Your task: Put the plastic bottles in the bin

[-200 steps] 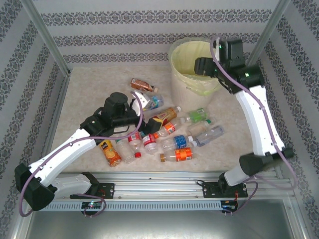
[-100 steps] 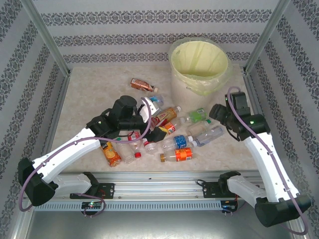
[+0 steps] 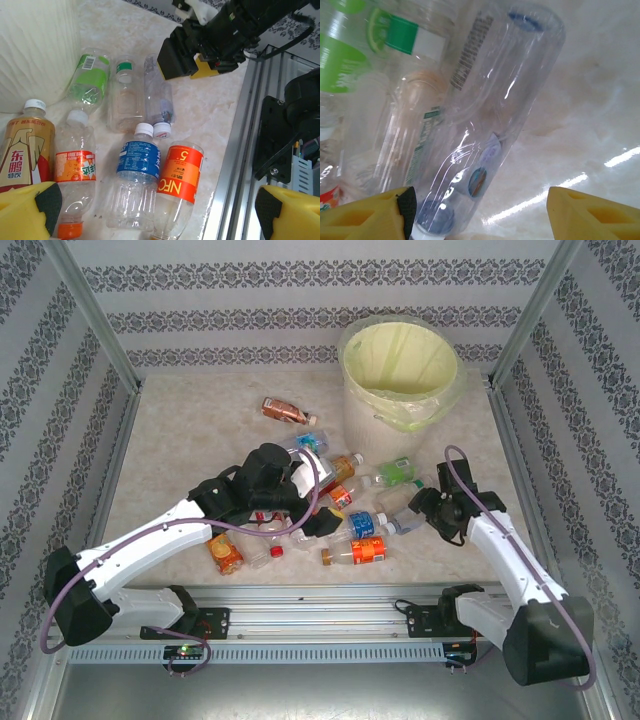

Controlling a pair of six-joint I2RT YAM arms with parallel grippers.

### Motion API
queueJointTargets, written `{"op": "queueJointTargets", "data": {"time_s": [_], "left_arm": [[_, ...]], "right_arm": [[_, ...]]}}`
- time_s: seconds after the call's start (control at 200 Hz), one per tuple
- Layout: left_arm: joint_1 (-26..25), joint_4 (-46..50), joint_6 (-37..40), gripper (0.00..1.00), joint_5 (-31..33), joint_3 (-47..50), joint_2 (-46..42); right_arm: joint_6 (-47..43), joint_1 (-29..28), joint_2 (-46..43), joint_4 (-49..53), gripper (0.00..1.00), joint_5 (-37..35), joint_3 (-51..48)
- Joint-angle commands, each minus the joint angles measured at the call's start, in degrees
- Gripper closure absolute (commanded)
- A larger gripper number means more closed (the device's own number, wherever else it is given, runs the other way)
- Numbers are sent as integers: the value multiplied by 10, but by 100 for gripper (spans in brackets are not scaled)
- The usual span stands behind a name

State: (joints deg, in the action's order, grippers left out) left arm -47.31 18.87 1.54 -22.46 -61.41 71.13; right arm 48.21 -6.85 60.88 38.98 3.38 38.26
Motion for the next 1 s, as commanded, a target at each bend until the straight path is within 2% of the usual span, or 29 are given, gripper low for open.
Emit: {"op": "queueJointTargets", "data": {"time_s": [0.0, 0.335, 0.62, 0.704, 0.804, 0.994], "left_arm": [[-9, -12, 7, 0, 6, 4, 6], [-10, -3, 15, 0, 9, 0, 12], [-11, -2, 17, 0, 14, 1, 12], [-11, -1, 18, 0, 15, -1, 13], [-11, -2, 16, 0, 17, -1, 11], [-9, -19, 10, 0, 41, 7, -17]], "right_arm": [[25, 4, 23, -70, 30, 25, -23], [26, 10, 103, -143, 30, 33, -41], [7, 39, 154, -170, 32, 24, -35], [-6, 55, 159, -172, 35, 21, -35], [-26, 70, 150, -159, 44, 4, -32], [-79, 81, 82, -101, 51, -56, -5]]}}
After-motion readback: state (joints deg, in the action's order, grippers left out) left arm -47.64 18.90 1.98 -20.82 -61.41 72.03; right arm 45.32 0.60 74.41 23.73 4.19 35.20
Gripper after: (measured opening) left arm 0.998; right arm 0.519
